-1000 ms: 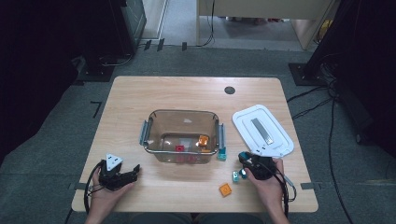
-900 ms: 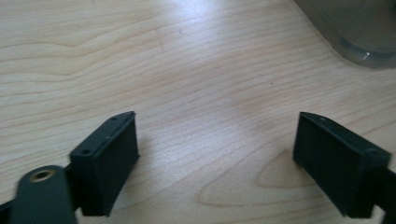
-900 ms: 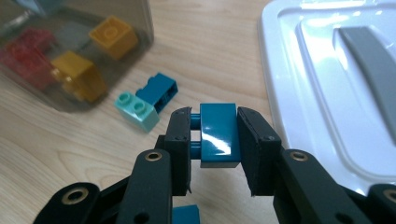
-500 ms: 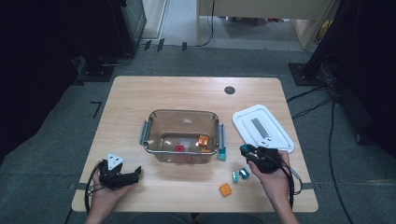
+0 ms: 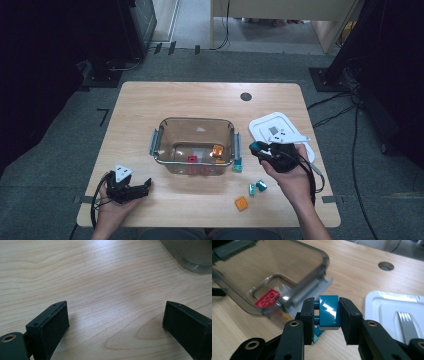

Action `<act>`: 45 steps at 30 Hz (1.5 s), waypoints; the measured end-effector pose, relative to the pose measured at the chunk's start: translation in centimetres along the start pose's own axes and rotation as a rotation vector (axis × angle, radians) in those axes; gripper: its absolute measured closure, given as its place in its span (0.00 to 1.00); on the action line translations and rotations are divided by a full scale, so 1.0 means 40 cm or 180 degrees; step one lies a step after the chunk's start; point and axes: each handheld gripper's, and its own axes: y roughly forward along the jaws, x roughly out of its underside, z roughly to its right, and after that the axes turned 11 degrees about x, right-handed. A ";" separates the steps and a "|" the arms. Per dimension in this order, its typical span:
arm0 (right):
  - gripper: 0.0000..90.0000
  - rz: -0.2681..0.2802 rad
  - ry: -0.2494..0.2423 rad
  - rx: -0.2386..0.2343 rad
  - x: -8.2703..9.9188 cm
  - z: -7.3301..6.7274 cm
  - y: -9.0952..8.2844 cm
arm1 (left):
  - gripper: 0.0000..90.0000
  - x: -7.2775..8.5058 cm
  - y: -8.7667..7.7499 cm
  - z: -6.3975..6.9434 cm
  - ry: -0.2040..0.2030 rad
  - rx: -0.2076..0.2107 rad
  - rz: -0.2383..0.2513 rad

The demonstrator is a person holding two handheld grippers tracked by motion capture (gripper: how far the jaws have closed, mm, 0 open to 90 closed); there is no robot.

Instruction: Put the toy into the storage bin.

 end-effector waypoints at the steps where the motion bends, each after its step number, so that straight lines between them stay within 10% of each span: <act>1: 0.75 0.0007 -0.0018 -0.0022 -0.007 -0.004 0.001 | 0.07 0.000 0.000 0.000 0.0008 0.0002 -0.0001; 14: 0.75 -0.0065 -0.0310 -0.0393 -0.095 -0.094 0.052 | 0.07 0.000 0.000 0.000 0.0012 0.0002 0.0003; 45: 0.67 -0.0387 -0.0498 -0.0628 -0.132 -0.215 0.203 | 0.07 0.000 0.000 0.000 0.0033 0.0022 -0.0005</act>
